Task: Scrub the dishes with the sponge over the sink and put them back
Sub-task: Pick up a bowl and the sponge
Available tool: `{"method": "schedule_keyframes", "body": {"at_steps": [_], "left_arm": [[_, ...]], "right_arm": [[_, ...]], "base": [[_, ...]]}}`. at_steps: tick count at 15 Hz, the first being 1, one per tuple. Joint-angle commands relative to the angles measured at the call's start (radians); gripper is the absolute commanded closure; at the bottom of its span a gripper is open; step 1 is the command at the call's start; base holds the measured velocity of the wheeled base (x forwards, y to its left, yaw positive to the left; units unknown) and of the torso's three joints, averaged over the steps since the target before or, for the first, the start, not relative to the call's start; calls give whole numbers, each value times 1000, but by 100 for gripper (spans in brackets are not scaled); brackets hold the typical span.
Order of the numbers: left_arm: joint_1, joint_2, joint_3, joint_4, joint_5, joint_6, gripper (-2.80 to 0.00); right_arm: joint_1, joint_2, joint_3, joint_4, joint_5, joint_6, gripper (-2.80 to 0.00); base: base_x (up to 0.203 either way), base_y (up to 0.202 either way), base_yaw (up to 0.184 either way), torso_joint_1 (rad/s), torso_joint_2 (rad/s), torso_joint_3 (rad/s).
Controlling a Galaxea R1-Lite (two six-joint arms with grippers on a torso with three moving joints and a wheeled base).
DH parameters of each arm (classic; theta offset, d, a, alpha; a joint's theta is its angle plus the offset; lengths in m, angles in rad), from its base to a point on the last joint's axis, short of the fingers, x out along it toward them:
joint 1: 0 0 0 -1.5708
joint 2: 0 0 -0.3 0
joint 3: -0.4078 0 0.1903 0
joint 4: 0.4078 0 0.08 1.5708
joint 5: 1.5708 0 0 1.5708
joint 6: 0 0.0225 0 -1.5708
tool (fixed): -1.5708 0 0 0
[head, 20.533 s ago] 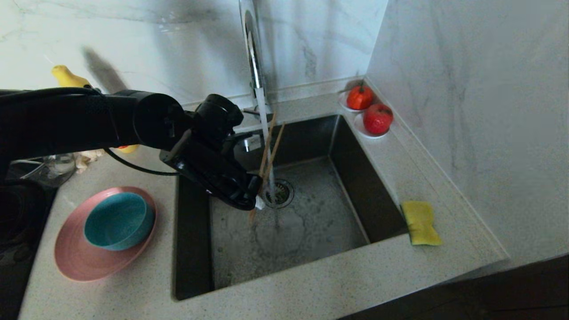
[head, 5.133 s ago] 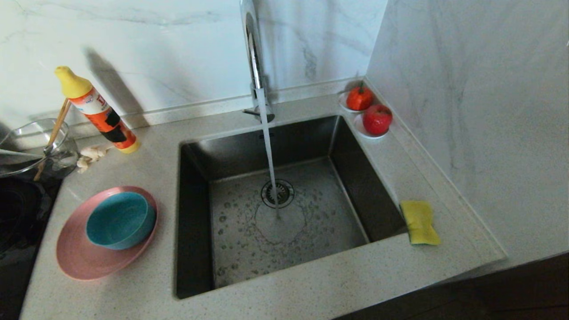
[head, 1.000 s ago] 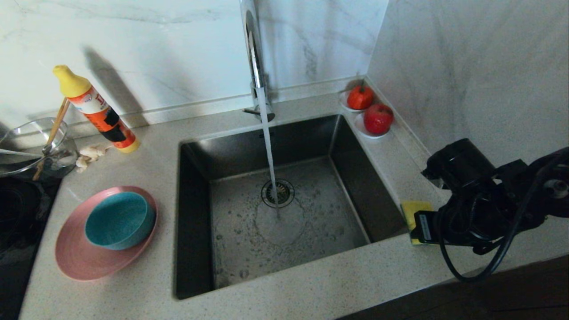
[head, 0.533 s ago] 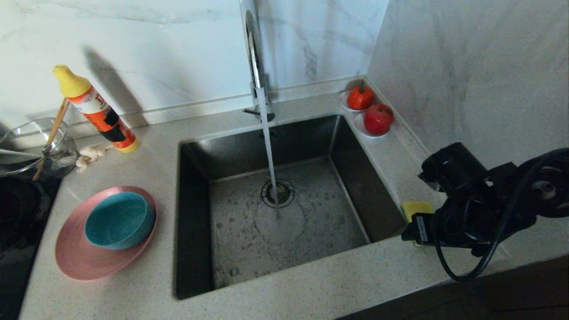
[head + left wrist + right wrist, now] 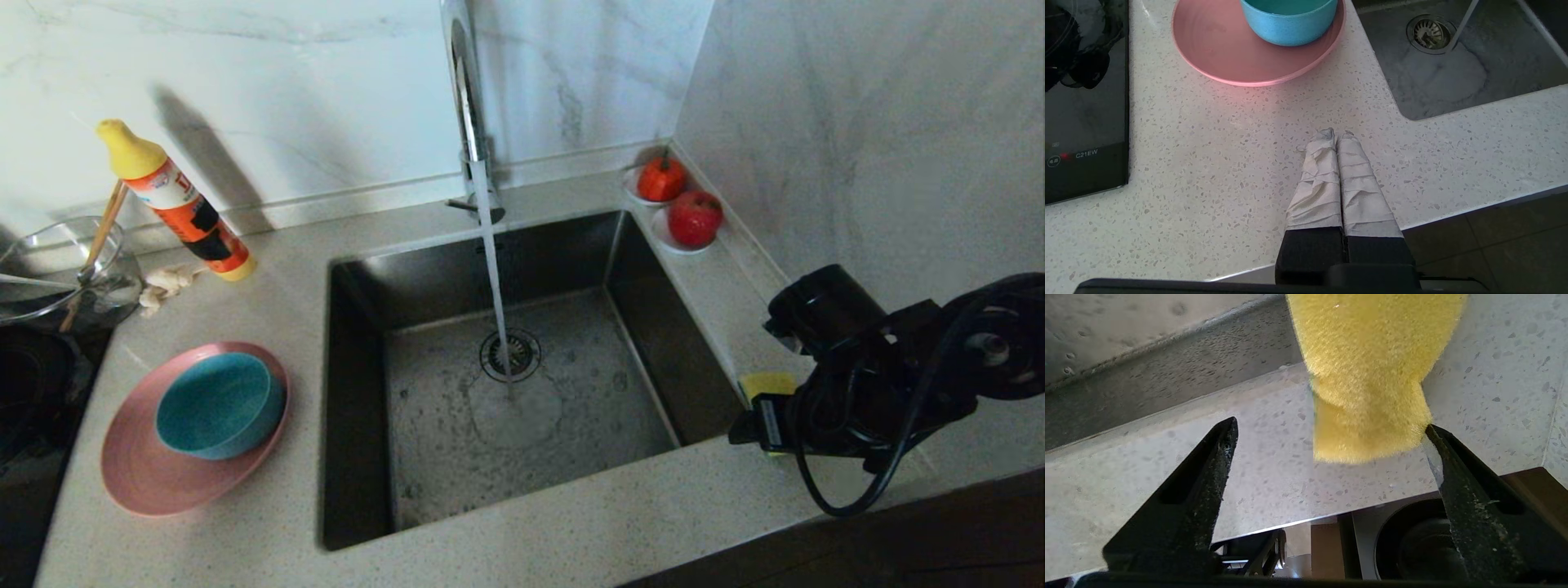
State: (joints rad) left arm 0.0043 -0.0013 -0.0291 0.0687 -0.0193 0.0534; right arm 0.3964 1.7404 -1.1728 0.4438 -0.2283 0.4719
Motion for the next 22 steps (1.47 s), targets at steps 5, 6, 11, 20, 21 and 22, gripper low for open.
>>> {"method": "schedule_keyframes", "body": {"at_steps": [5, 6, 11, 20, 21, 22], "left_arm": [[0, 0, 0, 0, -1, 0, 0], [0, 0, 0, 0, -1, 0, 0], [0, 0, 0, 0, 0, 0, 0], [0, 0, 0, 0, -1, 0, 0], [0, 0, 0, 0, -1, 0, 0], [0, 0, 0, 0, -1, 0, 0]], "right_arm": [[-1, -72, 7, 26, 3, -16, -280], [-6, -73, 17, 26, 4, -32, -280], [-51, -64, 30, 13, 76, -123, -280], [-53, -35, 71, -8, 109, -168, -280], [-53, -33, 73, -12, 109, -168, -280], [-54, -29, 73, -13, 109, -168, -280]], "base": [[0, 0, 0, 0, 0, 0], [0, 0, 0, 0, 0, 0], [0, 0, 0, 0, 0, 0], [0, 0, 0, 0, 0, 0], [0, 0, 0, 0, 0, 0], [0, 0, 0, 0, 0, 0]]}}
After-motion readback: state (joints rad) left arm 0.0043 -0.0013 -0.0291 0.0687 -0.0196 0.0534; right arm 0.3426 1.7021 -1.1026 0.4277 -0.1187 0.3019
